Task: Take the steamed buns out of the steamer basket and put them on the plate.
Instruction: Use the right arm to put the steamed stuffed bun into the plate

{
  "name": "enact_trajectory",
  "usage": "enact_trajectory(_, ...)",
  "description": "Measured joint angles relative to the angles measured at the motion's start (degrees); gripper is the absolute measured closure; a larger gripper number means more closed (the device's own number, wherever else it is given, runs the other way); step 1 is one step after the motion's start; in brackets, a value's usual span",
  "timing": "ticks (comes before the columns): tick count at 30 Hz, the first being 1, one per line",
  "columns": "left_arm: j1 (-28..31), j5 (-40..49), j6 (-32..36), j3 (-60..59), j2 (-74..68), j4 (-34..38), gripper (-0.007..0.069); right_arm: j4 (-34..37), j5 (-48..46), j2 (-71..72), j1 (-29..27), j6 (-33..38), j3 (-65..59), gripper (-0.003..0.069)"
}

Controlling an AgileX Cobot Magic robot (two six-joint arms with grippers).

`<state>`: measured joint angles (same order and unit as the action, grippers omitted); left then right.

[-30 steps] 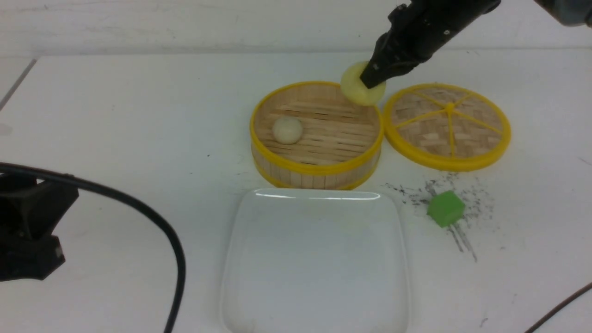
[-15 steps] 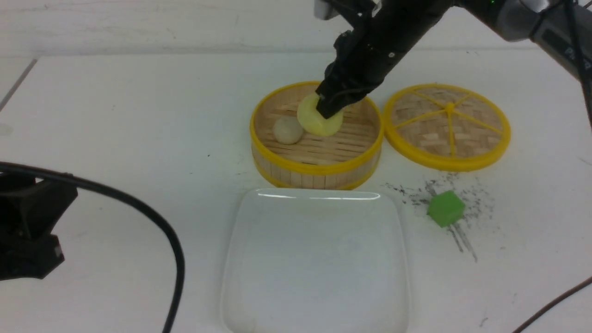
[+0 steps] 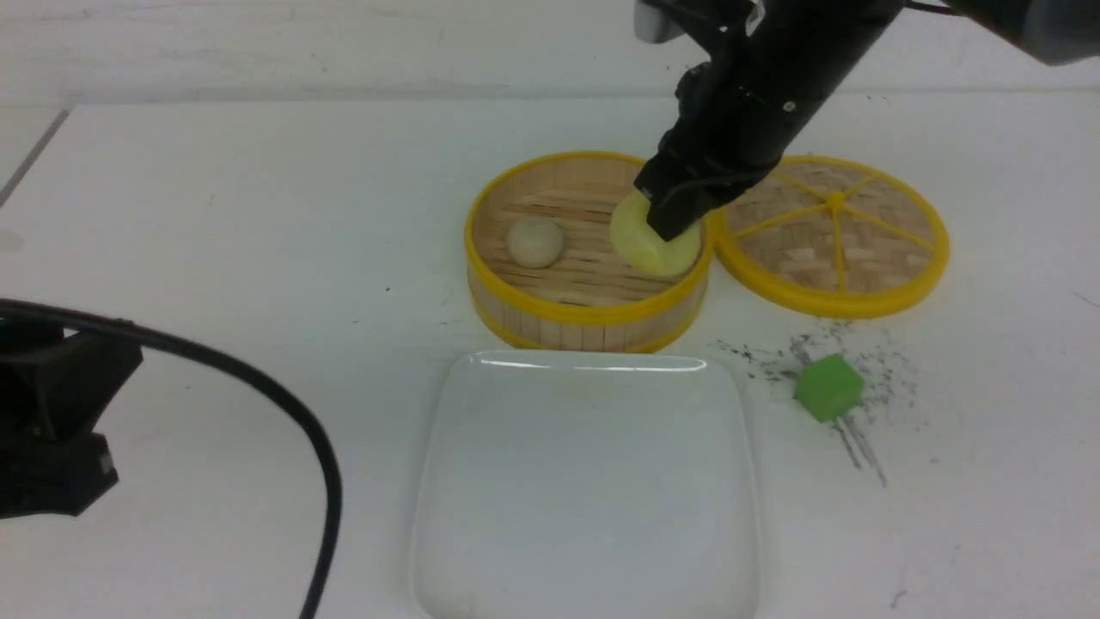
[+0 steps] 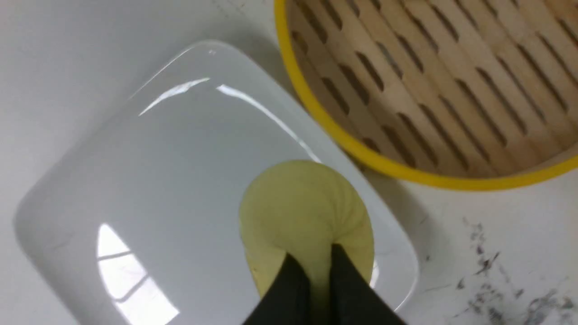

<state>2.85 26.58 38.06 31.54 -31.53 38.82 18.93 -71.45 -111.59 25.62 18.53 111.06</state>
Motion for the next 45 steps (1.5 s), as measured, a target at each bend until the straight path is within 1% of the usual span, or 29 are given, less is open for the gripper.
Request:
enact_trajectory(2, 0.00, 0.00, 0.00, 0.00, 0.00, 0.00, 0.0269, 1.05, 0.07, 1.52, 0.00, 0.00, -2.48, 0.0638)
enact_trajectory(5, 0.00, 0.00, 0.00, 0.00, 0.00, 0.00, 0.0269, 4.04, 0.33, 6.38, 0.00, 0.00, -10.89, 0.0638)
enact_trajectory(8, 0.00, -0.12, 0.00, 0.00, 0.00, 0.00, 0.0269, 4.51, 0.39, 9.07, 0.00, 0.63, -15.80, 0.0638)
enact_trajectory(11, 0.00, -0.19, 0.00, 0.00, 0.00, 0.00, 0.0269, 6.02, 0.51, 12.59, 0.00, 3.94, -24.57, 0.0638)
enact_trajectory(13, 0.00, -0.23, 0.00, 0.00, 0.00, 0.00, 0.0269, 8.49, 1.90, 13.07, 0.00, 6.22, -28.59, 0.0638)
enact_trajectory(15, 0.00, -0.23, 0.00, 0.00, 0.00, 0.00, 0.0269, 10.16, 3.71, 13.01, 0.00, 7.88, -30.54, 0.0638)
enact_trajectory(16, 0.00, -0.18, 0.00, 0.00, 0.00, 0.00, 0.0269, 12.37, 5.75, 12.89, 0.00, 9.65, -32.86, 0.0638)
enact_trajectory(19, 0.00, -0.18, 0.00, 0.00, 0.00, 0.00, 0.0269, 15.91, 9.26, 12.78, 0.14, 14.44, -36.20, 0.0638)
enact_trajectory(23, 0.00, -0.18, 0.00, 0.00, 0.00, 0.00, 0.0269, 17.08, 14.04, 12.78, 1.15, 18.33, -37.64, 0.0638)
enact_trajectory(27, 0.00, -0.18, 0.00, 0.00, 0.00, 0.00, 0.0269, 17.55, 16.95, 11.89, 2.20, 19.21, -37.77, 0.0638)
enact_trajectory(35, 0.00, 0.36, 0.00, 0.00, 0.00, 0.00, 0.0269, 16.61, 19.13, 6.70, 2.83, 20.55, -38.22, 0.0638)
enact_trajectory(42, 0.00, 0.66, 0.00, 0.00, 0.00, 0.00, 0.0269, 15.24, 19.60, 6.35, 2.83, 20.62, -38.22, 0.0636)
enact_trajectory(45, 0.00, 0.66, 0.00, 0.00, 0.00, 0.00, 0.0269, 14.99, 18.81, 6.35, 2.83, 20.64, -38.22, 0.0623)
